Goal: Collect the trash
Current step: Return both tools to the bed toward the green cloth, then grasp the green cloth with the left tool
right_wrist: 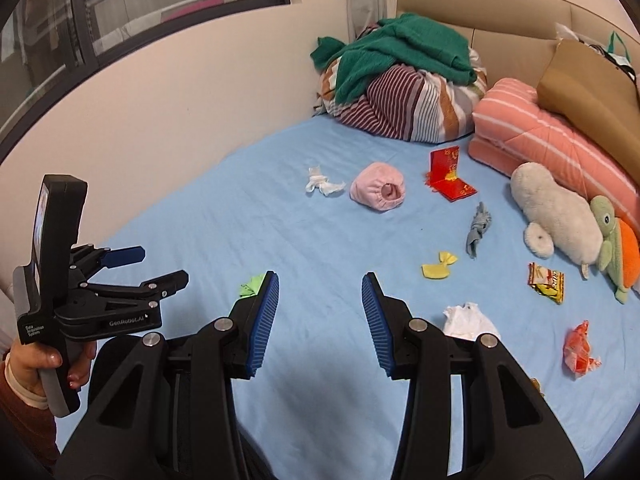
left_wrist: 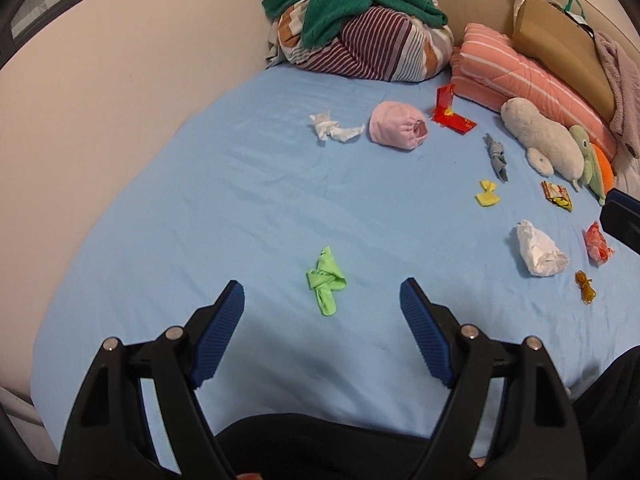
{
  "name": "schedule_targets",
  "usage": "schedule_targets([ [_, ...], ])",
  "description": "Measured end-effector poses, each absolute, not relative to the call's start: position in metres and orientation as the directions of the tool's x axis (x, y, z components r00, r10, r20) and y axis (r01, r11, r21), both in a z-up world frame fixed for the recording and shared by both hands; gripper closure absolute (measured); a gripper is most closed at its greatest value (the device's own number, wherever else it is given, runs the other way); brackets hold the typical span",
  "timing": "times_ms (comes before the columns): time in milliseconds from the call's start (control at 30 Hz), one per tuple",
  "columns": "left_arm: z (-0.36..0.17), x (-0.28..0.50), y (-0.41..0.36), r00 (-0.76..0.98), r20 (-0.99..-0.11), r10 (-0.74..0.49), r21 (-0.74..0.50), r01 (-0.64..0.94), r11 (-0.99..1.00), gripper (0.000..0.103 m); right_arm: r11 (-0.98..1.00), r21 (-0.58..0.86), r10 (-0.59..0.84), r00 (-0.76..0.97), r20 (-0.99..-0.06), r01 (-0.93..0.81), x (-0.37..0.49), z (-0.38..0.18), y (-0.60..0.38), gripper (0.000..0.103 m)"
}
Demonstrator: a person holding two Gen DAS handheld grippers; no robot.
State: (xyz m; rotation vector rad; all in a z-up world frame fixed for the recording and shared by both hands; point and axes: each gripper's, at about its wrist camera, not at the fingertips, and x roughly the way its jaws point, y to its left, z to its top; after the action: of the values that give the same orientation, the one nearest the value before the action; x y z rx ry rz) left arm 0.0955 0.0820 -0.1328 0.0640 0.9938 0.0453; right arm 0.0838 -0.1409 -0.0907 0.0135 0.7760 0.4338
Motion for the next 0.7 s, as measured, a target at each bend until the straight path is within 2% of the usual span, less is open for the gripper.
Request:
schedule_targets([
  [400, -0.207, 0.143, 0.097, 0.382, -0.923, 0.041, 0.037, -0.018, 0.999, 0.023, 0.904, 0.175, 0.381, 0.551, -0.742, -0.39, 0.14, -0.141, -0.105, 0.061],
  [700, -0.25, 0.175, 0.102, 0.306, -0.952, 0.023, 0.009, -0.044, 0.999, 0.023, 0.895, 0.181, 0.386, 0.506, -0.771, -0.407, 0.17, -0.174, -0.079, 0.061],
])
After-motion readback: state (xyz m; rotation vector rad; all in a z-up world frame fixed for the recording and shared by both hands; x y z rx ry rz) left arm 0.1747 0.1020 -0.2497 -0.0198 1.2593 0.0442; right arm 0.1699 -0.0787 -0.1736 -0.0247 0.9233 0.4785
